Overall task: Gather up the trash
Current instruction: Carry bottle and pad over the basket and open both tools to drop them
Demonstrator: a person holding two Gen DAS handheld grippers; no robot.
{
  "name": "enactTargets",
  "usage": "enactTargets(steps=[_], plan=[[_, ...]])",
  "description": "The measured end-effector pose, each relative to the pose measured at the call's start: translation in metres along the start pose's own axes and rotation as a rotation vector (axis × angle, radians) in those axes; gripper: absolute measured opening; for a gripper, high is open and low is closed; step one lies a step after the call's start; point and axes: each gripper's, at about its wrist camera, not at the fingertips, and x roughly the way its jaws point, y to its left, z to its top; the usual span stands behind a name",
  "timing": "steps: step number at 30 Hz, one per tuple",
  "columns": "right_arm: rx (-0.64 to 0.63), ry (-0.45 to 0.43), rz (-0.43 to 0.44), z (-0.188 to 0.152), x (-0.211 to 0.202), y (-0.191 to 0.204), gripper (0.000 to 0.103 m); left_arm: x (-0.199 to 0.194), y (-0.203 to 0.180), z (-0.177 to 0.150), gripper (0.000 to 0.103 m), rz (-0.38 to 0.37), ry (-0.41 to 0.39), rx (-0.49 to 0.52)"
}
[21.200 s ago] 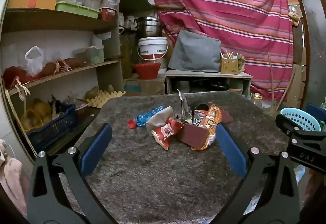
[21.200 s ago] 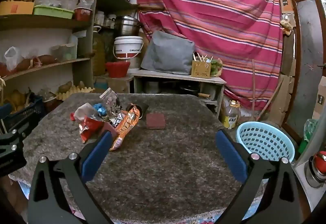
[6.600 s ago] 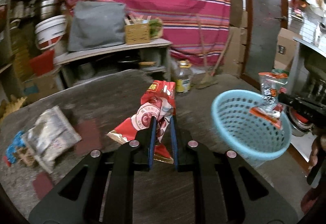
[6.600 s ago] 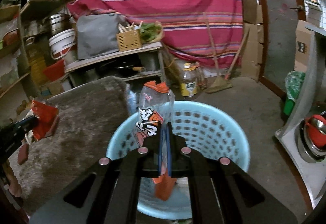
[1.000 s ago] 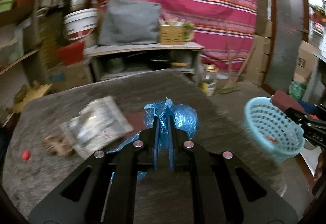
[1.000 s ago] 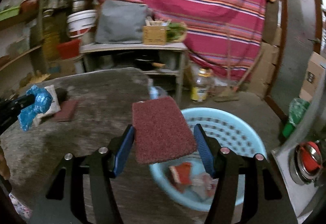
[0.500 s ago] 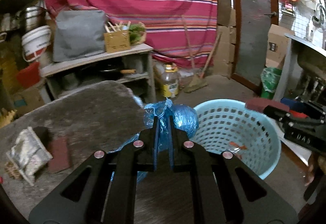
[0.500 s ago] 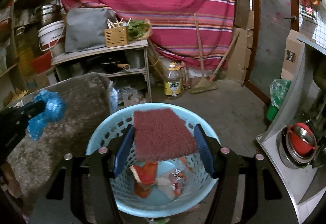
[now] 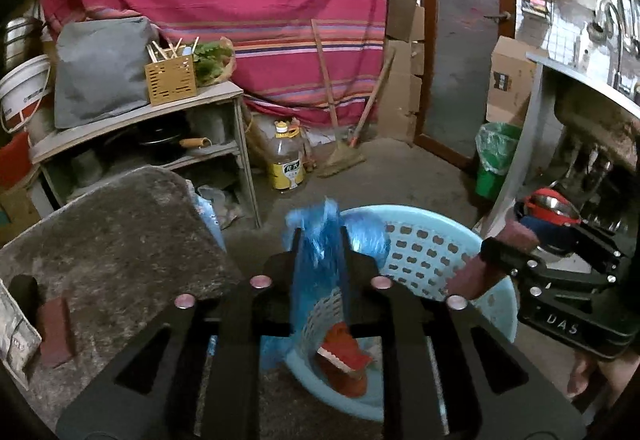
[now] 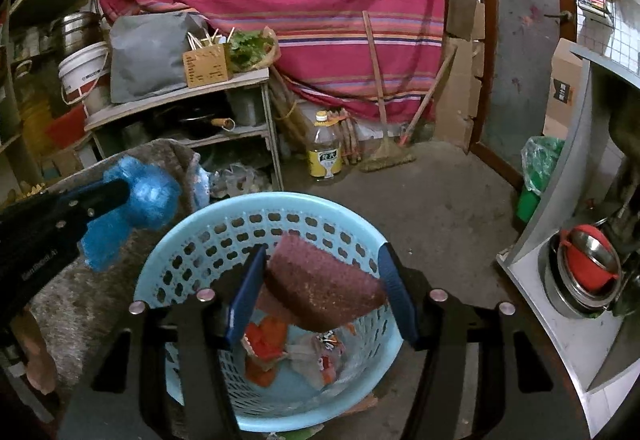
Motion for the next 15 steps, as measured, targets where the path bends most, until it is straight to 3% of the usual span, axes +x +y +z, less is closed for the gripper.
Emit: enactTargets(steps=[1, 3, 5, 10, 12, 15], plan=[[0.002, 0.0, -0.003, -0.001, 0.0, -0.001, 0.058, 0.003, 0.0, -0.001, 0.026, -0.007, 0.011, 0.002], [0.006, 0.0, -0.005, 0.0, 0.001, -0.001, 0.058, 0.004, 0.002, -0.003, 0.052, -0.005, 0.016, -0.001], [0.003, -0.001, -0.004, 0.0, 0.001, -0.001, 0.058, -0.002, 0.005, -0.004, 0.064, 0.015, -0.006, 0.005], [-0.012, 0.001, -0.005, 0.001, 0.003, 0.004, 0.058, -0.022, 0.019, -0.004, 0.079, 0.059, -0.046, 0.001], [-0.013, 0.002, 0.001, 0.002, 0.004, 0.01, 0.058, -0.035, 0.031, -0.006, 0.09, 0.085, -0.069, -0.008], [-0.006, -0.001, 0.001, 0.005, 0.004, 0.023, 0.062, -0.051, 0.051, -0.013, 0.096, 0.119, -0.086, -0.031]])
